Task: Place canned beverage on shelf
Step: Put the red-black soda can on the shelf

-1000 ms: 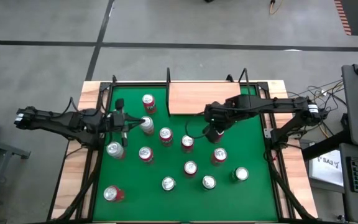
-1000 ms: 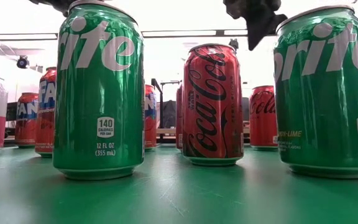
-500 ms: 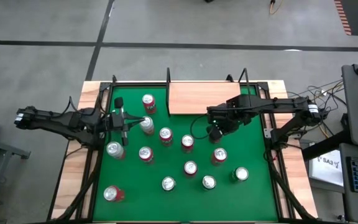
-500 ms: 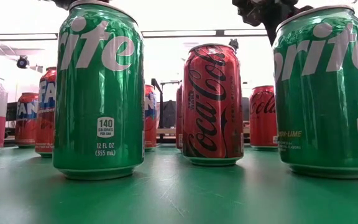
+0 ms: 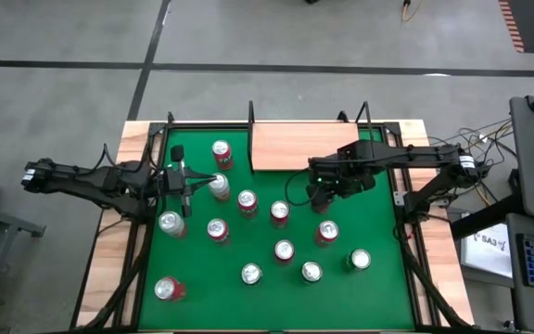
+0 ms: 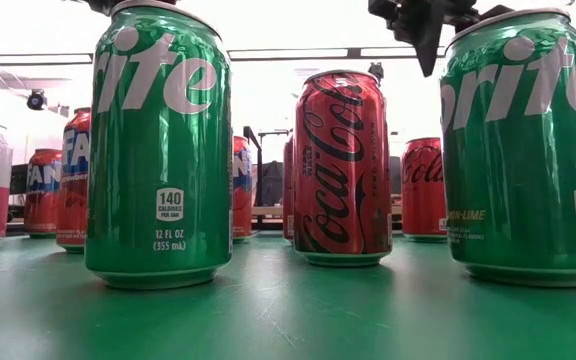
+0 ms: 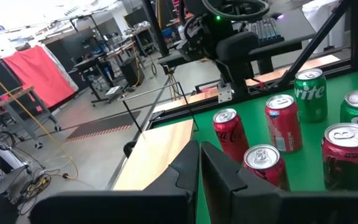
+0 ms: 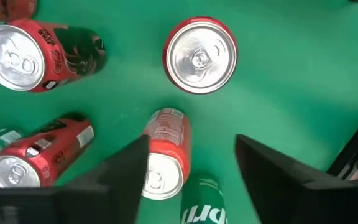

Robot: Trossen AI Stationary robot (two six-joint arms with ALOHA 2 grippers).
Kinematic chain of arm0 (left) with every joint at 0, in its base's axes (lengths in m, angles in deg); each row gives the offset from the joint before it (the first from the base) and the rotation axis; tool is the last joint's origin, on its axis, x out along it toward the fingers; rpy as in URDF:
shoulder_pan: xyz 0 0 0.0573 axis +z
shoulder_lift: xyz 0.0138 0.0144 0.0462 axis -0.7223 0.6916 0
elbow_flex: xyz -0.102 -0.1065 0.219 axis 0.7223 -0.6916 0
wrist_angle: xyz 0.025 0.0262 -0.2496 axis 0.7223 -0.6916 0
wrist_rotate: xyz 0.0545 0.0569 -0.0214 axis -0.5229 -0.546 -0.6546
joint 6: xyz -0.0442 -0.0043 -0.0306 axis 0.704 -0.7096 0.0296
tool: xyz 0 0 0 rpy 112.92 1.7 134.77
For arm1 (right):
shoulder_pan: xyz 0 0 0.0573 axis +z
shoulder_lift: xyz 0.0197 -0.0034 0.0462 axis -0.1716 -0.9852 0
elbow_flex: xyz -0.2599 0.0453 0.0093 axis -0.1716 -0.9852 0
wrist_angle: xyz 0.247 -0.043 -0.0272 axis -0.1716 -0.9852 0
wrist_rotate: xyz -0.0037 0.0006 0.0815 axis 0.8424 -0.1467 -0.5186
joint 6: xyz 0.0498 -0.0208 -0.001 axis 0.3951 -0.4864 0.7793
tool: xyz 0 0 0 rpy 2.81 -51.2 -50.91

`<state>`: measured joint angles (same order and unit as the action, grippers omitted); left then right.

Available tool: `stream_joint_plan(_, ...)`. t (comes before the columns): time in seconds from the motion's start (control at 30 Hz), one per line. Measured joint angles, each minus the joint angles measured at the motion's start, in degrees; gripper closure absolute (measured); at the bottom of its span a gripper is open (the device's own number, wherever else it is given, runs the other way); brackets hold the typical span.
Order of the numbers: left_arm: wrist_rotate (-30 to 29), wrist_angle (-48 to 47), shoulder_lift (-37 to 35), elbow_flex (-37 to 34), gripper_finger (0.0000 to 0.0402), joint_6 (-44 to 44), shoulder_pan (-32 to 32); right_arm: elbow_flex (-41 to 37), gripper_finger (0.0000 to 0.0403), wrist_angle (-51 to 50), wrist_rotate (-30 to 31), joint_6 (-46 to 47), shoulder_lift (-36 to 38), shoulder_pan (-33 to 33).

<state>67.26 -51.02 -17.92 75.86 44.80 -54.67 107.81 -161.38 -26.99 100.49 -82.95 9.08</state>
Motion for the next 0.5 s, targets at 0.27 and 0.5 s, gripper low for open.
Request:
stream_joint_plan(0.27, 0.0, -0.1, 0.0, 0.2, 0.0402, 0.0, 0.0, 0.0, 0.0041, 2.5, 3.3, -2.8, 0.0, 0.0)
stream_joint_plan(0.5, 0.0, 0.0, 0.0, 0.2, 0.0402, 0.0, 0.0, -1.1, 0.0035, 4.1, 5.2, -0.5, -0.8, -0.9)
